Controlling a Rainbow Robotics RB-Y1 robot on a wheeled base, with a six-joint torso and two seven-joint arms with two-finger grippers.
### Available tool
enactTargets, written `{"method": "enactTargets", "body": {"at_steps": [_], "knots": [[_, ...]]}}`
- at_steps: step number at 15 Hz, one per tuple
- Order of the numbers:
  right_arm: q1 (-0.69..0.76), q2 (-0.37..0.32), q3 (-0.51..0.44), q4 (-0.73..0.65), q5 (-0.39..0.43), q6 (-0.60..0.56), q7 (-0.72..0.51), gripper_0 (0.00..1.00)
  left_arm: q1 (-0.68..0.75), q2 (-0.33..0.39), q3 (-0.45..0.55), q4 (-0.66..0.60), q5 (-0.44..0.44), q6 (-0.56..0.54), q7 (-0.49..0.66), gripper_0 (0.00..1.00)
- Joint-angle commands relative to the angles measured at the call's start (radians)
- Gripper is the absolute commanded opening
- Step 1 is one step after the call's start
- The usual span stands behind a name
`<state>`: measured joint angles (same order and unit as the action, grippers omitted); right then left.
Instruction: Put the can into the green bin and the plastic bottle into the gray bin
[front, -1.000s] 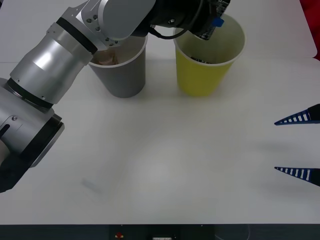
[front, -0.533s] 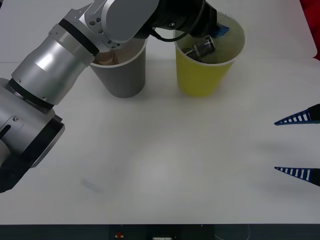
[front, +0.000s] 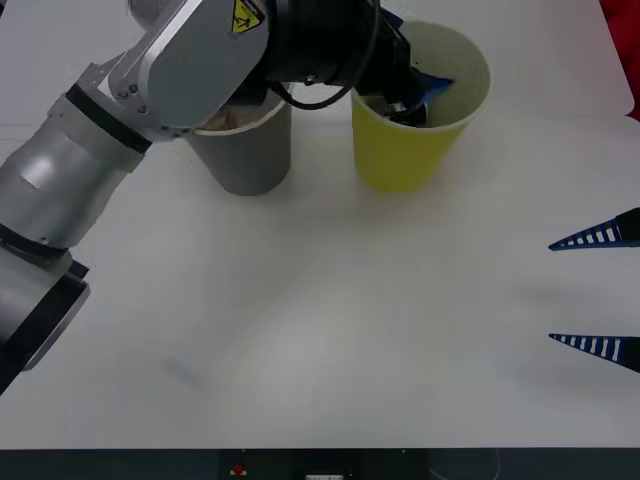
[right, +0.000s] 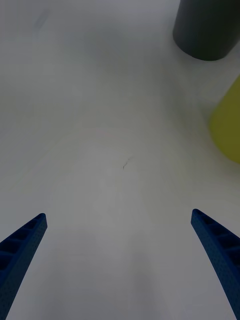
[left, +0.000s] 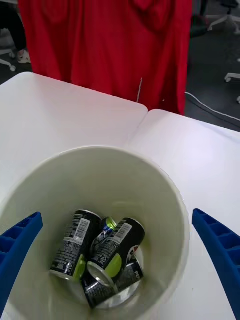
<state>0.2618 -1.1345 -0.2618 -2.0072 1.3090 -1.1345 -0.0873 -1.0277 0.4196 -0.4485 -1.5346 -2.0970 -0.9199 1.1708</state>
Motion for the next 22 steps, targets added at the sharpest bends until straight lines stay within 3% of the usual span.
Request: {"method": "enactTargets", "body": {"at_steps": [1,8,14,18,22], "knots": [[0.000,0.000,0.000,0.000,0.000,0.000,0.000,1.00,0.124,0.082,0.008,-0.187,0.022,-0.001,-0.039,1.00],[0.000,0.000,0.000,0.000,0.000,0.000,0.000,1.00,0.423,0.260,0.094,-0.403,0.285,-0.002,-0.321,1.00],[0.000,0.000,0.000,0.000,0.000,0.000,0.000,1.00,0.664,0.424,0.183,-0.587,0.387,-0.004,-0.404,1.00],[0.000,0.000,0.000,0.000,0.000,0.000,0.000,1.00,0.802,0.416,0.347,-0.602,0.463,-0.172,-0.565,1.00],[0.000,0.000,0.000,0.000,0.000,0.000,0.000,1.00,0.948,0.443,0.475,-0.621,0.526,-0.244,-0.712,1.00]]}}
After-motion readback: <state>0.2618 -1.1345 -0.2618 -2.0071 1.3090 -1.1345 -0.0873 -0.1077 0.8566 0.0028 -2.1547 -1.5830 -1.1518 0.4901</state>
